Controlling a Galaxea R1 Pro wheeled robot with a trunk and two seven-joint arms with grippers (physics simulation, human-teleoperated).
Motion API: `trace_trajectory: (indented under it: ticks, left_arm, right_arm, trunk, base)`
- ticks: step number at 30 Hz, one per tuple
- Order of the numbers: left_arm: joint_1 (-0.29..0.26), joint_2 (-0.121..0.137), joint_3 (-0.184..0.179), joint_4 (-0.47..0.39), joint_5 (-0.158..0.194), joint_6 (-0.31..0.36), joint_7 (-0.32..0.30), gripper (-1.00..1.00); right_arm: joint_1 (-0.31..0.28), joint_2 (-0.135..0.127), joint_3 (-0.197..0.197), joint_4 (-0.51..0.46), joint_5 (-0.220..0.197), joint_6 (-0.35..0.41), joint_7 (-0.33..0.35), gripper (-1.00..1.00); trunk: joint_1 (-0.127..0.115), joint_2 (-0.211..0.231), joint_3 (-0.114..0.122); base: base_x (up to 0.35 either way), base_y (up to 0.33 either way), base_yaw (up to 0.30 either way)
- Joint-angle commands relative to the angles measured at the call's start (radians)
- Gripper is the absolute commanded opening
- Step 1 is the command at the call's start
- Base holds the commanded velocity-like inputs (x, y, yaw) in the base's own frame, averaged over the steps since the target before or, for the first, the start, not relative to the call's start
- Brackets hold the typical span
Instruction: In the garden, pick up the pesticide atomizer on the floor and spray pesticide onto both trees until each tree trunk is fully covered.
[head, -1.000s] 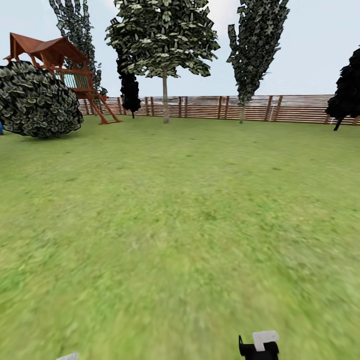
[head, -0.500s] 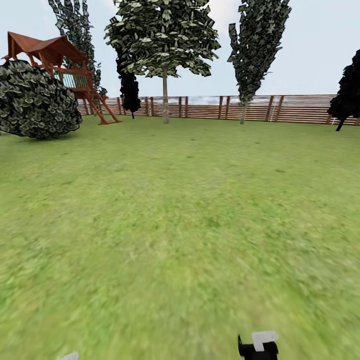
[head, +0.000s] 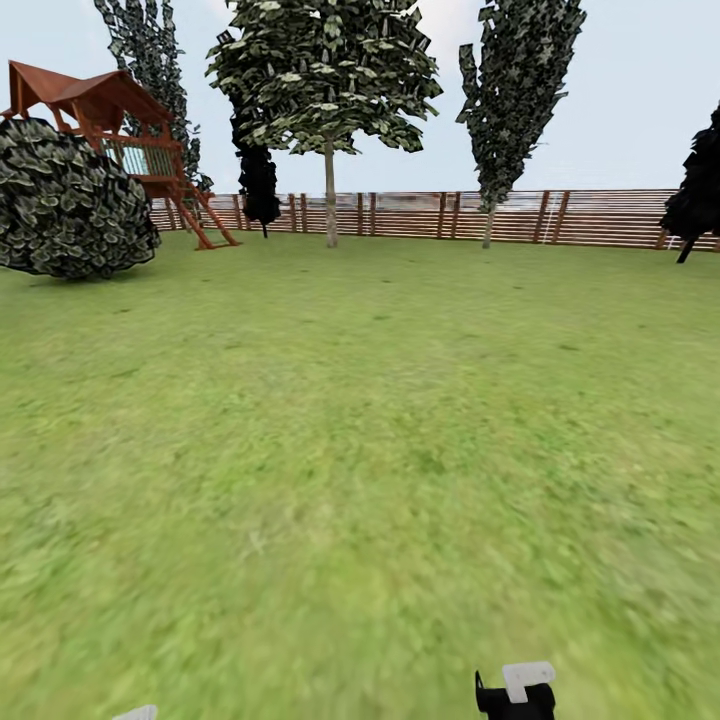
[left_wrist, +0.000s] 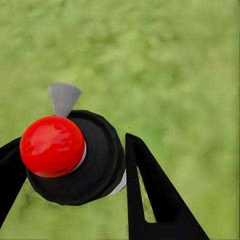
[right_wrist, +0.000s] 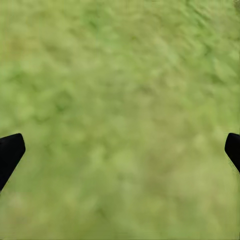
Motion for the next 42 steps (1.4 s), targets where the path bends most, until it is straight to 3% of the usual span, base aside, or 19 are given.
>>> trace_trajectory:
  ticks: [1, 42]
  left_arm:
    - [0.000, 0.000, 0.000, 0.000, 0.000, 0.000, 0.000, -1.00]
    - [0.000, -0.002, -0.001, 0.000, -0.001, 0.000, 0.000, -1.00]
  right_arm:
    - [0.000, 0.001, 0.000, 0.000, 0.000, 0.000, 0.000, 1.00]
    - [0.000, -0.001, 0.000, 0.000, 0.000, 0.000, -0.001, 1.00]
  trunk:
    - [0.000, 0.000, 0.000]
    - [0.000, 0.000, 0.000]
  base:
    - [0.339, 0.000, 0.000]
    - [0.339, 0.000, 0.000]
